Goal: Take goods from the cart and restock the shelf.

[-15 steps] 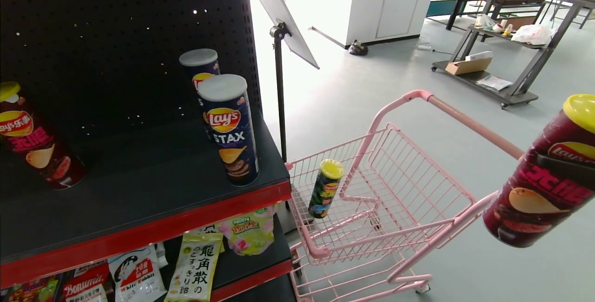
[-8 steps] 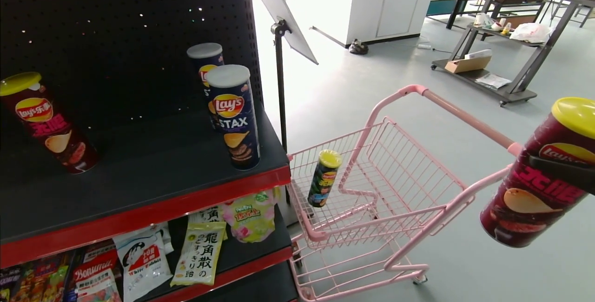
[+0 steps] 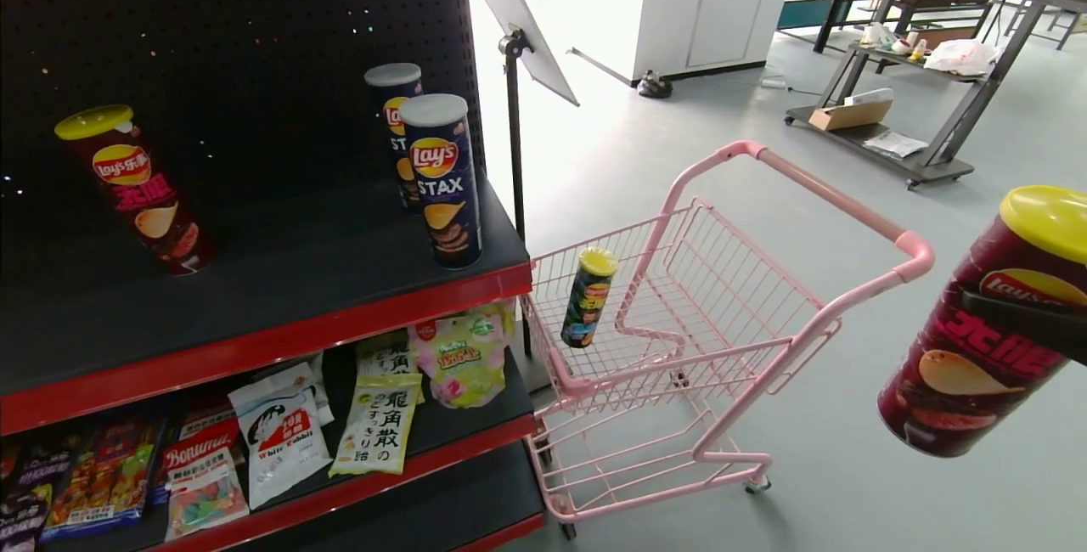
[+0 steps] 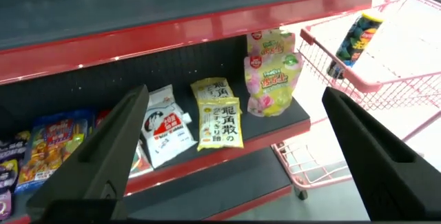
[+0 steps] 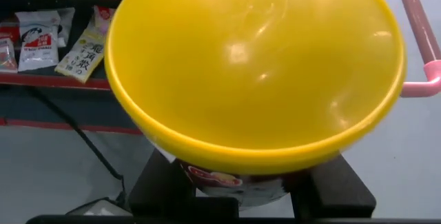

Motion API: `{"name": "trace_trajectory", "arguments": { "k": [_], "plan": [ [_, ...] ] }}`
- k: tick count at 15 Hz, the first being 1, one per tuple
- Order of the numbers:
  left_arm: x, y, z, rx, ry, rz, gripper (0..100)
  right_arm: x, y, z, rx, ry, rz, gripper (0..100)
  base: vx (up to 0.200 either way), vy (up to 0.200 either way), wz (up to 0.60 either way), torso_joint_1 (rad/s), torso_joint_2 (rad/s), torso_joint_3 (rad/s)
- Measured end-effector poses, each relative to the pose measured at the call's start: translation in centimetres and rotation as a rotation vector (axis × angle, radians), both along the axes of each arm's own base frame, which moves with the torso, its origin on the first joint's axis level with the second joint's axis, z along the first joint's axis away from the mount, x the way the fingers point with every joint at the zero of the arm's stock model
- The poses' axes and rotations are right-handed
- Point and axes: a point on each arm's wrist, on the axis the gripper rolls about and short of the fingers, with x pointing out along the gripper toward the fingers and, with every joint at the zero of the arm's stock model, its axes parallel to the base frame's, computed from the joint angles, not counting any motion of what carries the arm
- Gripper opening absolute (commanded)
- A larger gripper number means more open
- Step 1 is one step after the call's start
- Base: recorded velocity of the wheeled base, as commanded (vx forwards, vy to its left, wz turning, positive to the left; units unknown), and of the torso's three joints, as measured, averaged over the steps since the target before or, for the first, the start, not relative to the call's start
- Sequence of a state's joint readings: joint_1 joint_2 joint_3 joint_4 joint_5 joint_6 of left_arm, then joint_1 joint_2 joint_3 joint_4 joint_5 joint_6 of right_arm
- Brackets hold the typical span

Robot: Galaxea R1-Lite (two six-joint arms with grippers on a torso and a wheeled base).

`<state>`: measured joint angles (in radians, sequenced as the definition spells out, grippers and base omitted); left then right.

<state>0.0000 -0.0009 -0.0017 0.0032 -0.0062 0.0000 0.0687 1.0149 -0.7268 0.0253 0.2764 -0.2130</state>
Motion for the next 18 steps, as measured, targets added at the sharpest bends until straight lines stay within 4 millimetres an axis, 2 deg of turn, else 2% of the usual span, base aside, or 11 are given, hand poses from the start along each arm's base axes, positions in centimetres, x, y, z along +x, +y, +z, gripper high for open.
{"name": "trace_trajectory", "arguments": {
  "k": [6, 12, 15, 18],
  "plan": [
    [0.0, 0.0, 0.02, 0.0, -0.001, 0.0, 100, 0.19, 0.01, -0.13, -0.004, 0.007, 0.003, 0, 0.0, 0.0, 0.6, 0.004, 0.0, 0.001],
    [0.0, 0.0, 0.01, 0.0, -0.001, 0.001, 100, 0.83, 0.54, -0.23, 0.046, -0.027, 0.067, 0, 0.0, 0.0, 0.0, 0.0, 0.0, 0.0],
    [0.0, 0.0, 0.0, 0.0, 0.0, 0.0, 100, 0.7, 0.87, -0.82, 0.064, -0.007, 0.118, 0, 0.0, 0.0, 0.0, 0.0, 0.0, 0.0],
    [0.0, 0.0, 0.0, 0.0, 0.0, 0.0, 100, 0.59, 0.96, -0.57, 0.068, -0.019, 0.138, 0, 0.0, 0.0, 0.0, 0.0, 0.0, 0.0]
  ]
}}
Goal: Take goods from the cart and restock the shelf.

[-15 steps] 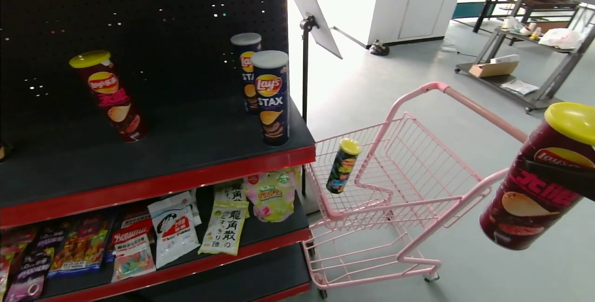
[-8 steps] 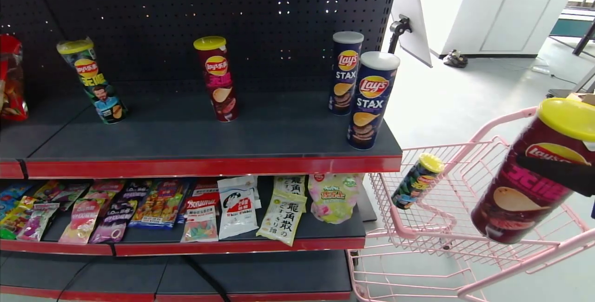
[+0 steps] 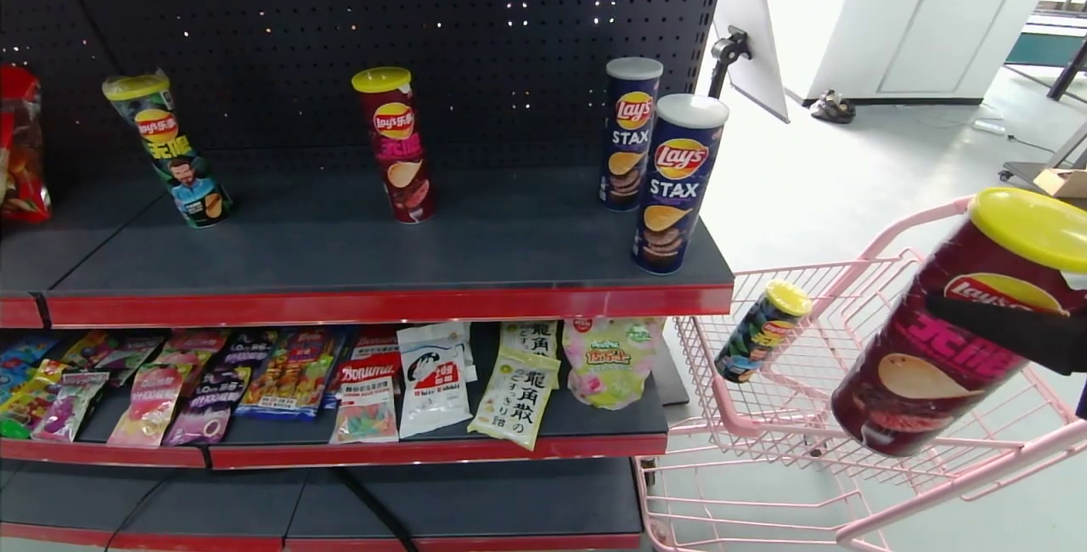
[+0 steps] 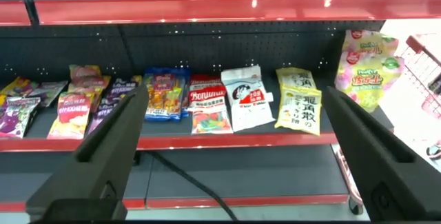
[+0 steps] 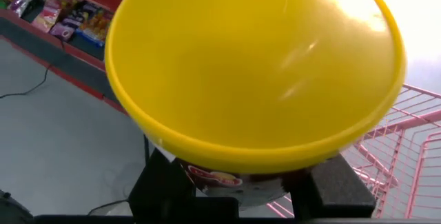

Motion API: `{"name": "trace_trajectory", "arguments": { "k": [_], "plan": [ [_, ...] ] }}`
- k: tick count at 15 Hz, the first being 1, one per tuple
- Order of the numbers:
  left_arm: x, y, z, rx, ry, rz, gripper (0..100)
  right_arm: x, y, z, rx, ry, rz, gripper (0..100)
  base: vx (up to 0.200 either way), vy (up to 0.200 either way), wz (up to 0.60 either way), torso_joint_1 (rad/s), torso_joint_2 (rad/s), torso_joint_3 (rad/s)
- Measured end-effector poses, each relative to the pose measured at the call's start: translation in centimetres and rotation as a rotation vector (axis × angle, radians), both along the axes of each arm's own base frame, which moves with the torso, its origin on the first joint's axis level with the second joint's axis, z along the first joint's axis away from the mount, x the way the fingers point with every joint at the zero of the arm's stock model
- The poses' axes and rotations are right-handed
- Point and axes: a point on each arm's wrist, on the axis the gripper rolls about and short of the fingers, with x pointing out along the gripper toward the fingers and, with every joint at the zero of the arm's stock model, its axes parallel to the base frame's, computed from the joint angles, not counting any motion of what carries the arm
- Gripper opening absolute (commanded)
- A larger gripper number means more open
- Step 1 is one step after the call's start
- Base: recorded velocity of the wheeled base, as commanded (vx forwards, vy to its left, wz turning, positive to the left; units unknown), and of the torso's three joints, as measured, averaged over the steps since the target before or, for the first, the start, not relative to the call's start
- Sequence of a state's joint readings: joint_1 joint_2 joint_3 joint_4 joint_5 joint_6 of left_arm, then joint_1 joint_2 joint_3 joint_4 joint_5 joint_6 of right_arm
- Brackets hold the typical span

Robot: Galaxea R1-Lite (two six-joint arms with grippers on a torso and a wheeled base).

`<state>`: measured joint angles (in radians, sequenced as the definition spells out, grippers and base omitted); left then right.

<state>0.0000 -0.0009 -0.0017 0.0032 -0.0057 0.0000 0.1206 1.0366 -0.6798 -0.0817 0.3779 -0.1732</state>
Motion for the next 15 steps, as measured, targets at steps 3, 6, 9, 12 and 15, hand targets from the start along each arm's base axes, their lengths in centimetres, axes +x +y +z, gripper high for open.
{"name": "trace_trajectory", "arguments": {
  "k": [3, 6, 9, 12, 15],
  "plan": [
    [0.0, 0.0, 0.0, 0.0, 0.0, 0.0, 100, -0.6, 0.61, -0.12, 0.065, 0.019, 0.196, 0, 0.0, 0.0, 0.0, 0.0, 0.0, 0.0],
    [0.0, 0.0, 0.02, 0.0, -0.001, 0.0, 100, -0.94, 0.91, -0.23, 0.075, 0.021, 0.252, 0, 0.0, 0.0, 0.0, 0.0, 0.0, 0.0],
    [0.0, 0.0, 0.02, 0.001, -0.001, 0.0, 100, -0.79, 1.0, -0.39, 0.074, 0.03, 0.255, 0, 0.0, 0.0, 0.0, 0.0, 0.0, 0.0],
    [0.0, 0.0, 0.02, 0.002, -0.001, 0.0, 100, -0.67, 1.03, -0.49, 0.073, 0.037, 0.254, 0, 0.0, 0.2, 0.0, -0.001, 0.0, 0.004],
    [0.0, 0.0, 0.02, 0.002, -0.001, 0.0, 100, -0.6, 1.01, -0.56, 0.073, 0.041, 0.251, 0, 0.0, 0.2, 0.0, 0.005, 0.01, 0.001]
  ]
}}
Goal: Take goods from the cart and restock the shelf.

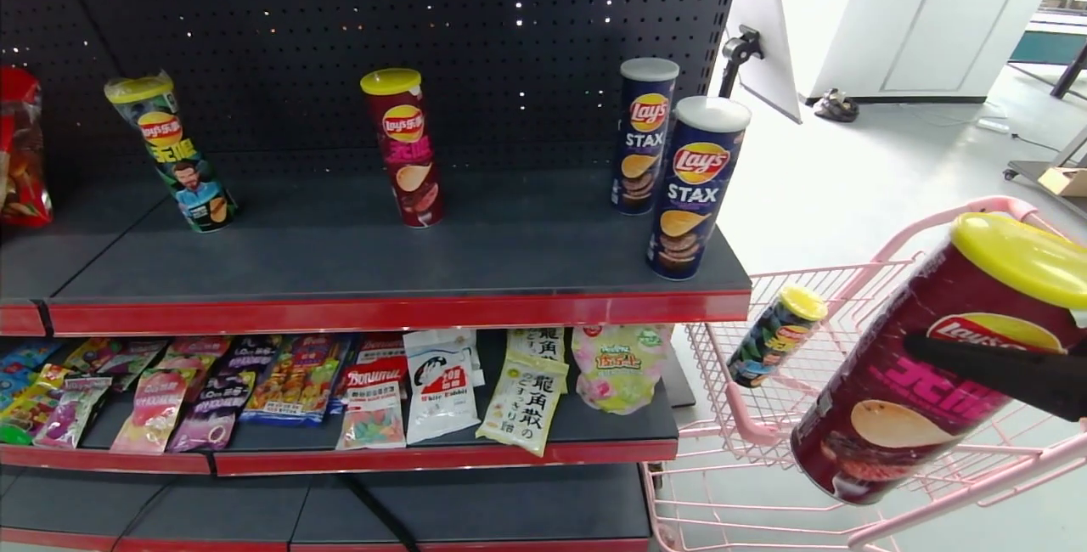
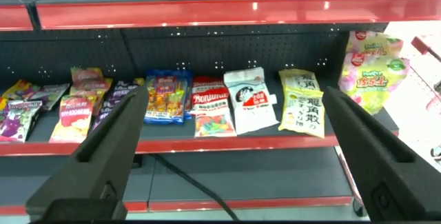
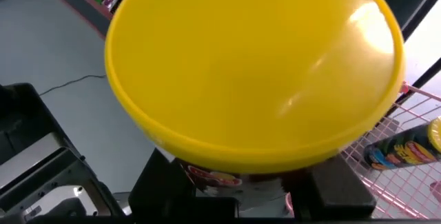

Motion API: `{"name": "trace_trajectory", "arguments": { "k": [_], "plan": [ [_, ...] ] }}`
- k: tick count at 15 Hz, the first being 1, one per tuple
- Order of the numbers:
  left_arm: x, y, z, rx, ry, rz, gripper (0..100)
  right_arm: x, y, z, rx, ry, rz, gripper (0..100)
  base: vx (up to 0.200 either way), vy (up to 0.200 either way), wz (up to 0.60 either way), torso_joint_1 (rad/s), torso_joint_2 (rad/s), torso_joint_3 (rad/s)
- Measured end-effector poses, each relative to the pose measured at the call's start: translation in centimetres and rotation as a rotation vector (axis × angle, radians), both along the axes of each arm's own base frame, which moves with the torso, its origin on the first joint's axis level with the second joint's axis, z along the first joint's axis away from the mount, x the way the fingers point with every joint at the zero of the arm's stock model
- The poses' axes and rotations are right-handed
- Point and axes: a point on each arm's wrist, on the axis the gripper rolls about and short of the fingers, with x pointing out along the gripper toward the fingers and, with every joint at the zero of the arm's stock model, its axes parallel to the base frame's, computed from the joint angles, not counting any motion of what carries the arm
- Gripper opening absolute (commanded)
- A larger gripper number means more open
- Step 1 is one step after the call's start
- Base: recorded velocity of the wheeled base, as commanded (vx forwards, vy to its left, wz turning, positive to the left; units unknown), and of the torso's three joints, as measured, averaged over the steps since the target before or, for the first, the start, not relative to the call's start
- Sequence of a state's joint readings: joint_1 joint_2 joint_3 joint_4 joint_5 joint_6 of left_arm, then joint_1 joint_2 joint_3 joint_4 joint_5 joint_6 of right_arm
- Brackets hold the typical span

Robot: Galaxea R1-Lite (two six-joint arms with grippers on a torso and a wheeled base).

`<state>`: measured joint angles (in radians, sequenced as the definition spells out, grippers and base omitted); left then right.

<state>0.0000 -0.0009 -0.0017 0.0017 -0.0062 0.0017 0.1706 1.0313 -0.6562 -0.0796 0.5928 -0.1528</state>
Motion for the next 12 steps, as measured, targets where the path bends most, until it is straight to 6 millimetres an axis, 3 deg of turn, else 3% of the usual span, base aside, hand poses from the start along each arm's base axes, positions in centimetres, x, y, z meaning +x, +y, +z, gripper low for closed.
{"name": "trace_trajectory", "arguments": {
  "k": [12],
  "plan": [
    [0.01, 0.0, -0.02, 0.0, 0.0, 0.0, 100, -0.2, 0.15, 0.03, -0.001, -0.005, 0.016, 0, 0.0, 0.2, 0.0, 0.001, 0.0, 0.003]
  ]
}}
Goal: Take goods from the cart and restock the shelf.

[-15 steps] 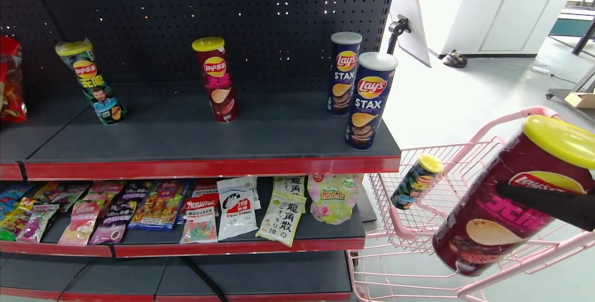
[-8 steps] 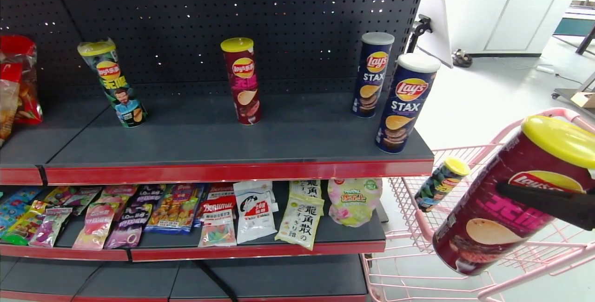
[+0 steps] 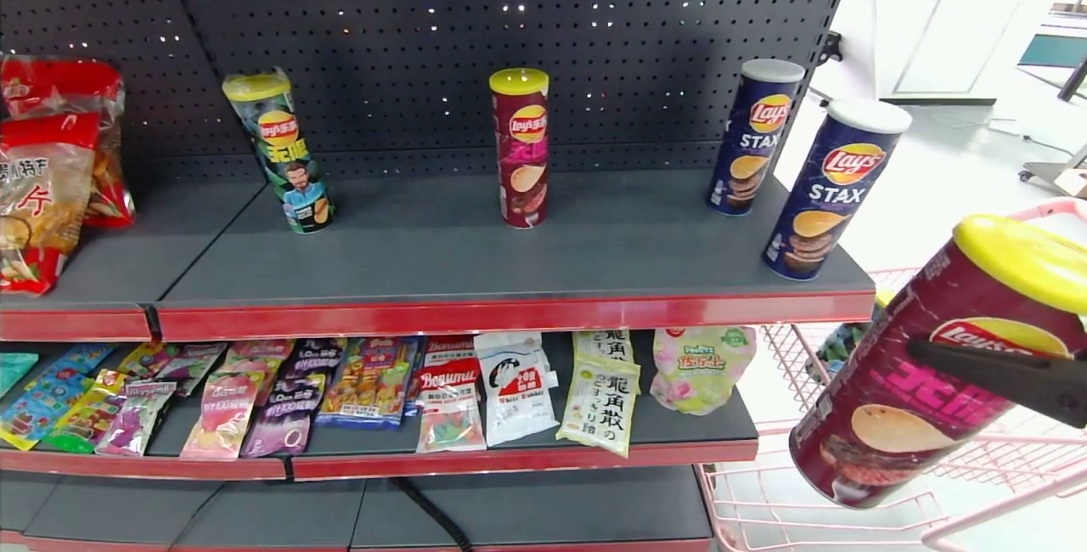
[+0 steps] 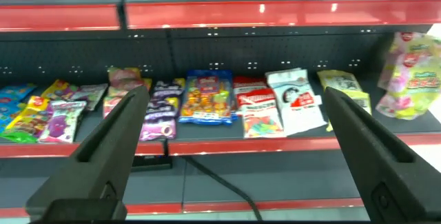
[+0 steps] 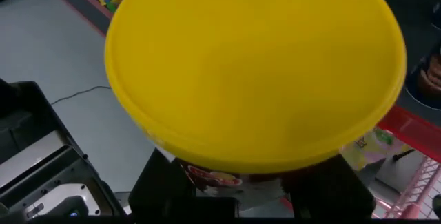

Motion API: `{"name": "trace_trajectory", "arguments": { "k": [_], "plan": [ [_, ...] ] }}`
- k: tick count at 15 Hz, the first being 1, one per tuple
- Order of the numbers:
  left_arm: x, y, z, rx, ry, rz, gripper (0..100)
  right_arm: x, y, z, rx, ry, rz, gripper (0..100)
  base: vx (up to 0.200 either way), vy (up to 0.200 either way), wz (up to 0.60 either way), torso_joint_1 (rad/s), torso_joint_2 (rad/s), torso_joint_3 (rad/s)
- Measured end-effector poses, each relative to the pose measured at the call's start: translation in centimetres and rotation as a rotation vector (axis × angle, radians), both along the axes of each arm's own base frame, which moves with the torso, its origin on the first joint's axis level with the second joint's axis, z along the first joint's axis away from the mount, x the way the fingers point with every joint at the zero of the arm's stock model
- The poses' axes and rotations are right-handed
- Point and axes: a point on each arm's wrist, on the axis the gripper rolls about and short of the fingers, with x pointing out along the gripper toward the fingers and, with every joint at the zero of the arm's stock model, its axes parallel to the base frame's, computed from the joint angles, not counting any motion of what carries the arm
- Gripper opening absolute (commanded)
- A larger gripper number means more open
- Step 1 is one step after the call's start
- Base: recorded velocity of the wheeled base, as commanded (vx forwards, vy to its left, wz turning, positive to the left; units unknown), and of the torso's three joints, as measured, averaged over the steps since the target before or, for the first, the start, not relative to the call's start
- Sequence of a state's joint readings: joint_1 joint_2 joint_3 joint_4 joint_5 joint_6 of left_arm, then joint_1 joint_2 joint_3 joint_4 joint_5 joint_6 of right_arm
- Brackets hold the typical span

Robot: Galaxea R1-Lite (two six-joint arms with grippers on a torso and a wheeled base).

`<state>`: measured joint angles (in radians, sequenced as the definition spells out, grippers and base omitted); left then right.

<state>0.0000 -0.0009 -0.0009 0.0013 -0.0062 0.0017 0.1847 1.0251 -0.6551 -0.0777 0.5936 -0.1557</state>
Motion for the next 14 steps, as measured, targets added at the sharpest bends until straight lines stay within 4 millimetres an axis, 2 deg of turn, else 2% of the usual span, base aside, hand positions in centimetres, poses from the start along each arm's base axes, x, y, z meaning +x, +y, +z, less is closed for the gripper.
{"name": "trace_trajectory", "arguments": {
  "k": [10, 14],
  "plan": [
    [0.0, 0.0, 0.0, 0.0, 0.0, -0.002, 100, -0.5, 0.6, -0.2, -0.017, -0.016, 0.055, 0, 0.0, 0.0, 0.0, 0.0, 0.0, 0.0],
    [0.0, 0.0, 0.0, 0.0, 0.0, -0.001, 100, -0.7, 1.1, -0.2, -0.023, -0.017, 0.079, 0, 0.2, 0.0, 0.0, -0.007, 0.0, 0.002]
  ]
}}
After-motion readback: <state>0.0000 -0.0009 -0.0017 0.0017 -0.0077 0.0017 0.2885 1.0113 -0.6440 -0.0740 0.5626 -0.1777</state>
